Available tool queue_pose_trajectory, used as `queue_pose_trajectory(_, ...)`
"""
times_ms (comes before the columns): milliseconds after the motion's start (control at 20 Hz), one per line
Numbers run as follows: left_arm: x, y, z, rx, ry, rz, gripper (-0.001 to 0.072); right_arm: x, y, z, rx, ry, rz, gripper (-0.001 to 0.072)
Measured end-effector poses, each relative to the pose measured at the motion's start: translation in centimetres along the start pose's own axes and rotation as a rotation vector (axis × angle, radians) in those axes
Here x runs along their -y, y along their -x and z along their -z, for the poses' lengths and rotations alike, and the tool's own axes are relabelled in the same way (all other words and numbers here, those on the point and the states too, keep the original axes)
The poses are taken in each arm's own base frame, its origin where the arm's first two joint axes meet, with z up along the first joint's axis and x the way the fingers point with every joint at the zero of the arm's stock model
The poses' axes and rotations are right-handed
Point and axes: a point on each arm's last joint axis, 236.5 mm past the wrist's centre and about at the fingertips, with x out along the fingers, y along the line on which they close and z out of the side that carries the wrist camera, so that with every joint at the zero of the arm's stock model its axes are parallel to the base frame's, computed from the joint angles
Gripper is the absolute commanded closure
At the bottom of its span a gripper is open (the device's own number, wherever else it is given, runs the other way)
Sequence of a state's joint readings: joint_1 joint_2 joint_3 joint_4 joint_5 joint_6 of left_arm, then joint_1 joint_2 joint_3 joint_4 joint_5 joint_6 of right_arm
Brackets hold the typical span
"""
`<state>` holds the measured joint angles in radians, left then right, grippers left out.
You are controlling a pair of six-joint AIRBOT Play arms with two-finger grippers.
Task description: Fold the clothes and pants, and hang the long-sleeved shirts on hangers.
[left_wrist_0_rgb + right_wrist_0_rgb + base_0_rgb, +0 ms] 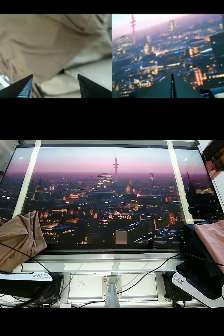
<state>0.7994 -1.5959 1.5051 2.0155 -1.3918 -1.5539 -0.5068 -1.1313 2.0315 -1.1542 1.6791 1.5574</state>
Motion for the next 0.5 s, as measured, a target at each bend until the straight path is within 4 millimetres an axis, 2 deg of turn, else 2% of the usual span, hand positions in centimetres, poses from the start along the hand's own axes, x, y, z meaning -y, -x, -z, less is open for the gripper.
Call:
queue_pose_trajectory(150, -1.0, -3.1, 0.6, -0.007, 0.022, 0.003, 0.0092, 0.0, 0.0, 0.0, 0.000, 0.000, 0.000, 0.0698)
queue_pose_trajectory(200, -1.4, -3.8, 0.7, -0.004, 0.032, 0.004, 0.0129, 0.0, 0.0, 0.0, 0.000, 0.000, 0.000, 0.0698)
queue_pose_trajectory(250, -1.9, -4.4, 0.7, 0.002, 0.044, 0.003, 0.0197, 0.0, 0.0, 0.0, 0.000, 0.000, 0.000, 0.0698)
queue_pose_trajectory(300, -2.4, -5.0, 0.8, 0.002, 0.055, 0.003, 0.0221, 0.0, 0.0, 0.0, 0.000, 0.000, 0.000, 0.0698)
queue_pose_trajectory(350, -2.8, -5.5, 0.9, 0.001, 0.067, 0.003, 0.0279, 0.0, 0.0, 0.0, 0.000, 0.000, 0.000, 0.0698)
queue_pose_trajectory(400, -3.3, -6.0, 1.1, -0.001, 0.078, 0.003, 0.0427, 0.0, 0.0, 0.0, 0.000, 0.000, 0.000, 0.0698)
queue_pose_trajectory(450, -3.7, -6.4, 1.4, -0.007, 0.089, 0.002, 0.0520, 0.0, 0.0, 0.0, 0.000, 0.000, 0.000, 0.0698)
queue_pose_trajectory(500, -4.2, -6.6, 1.6, -0.012, 0.097, -0.002, 0.0545, 0.0, 0.0, 0.0, 0.000, 0.000, 0.000, 0.0698)
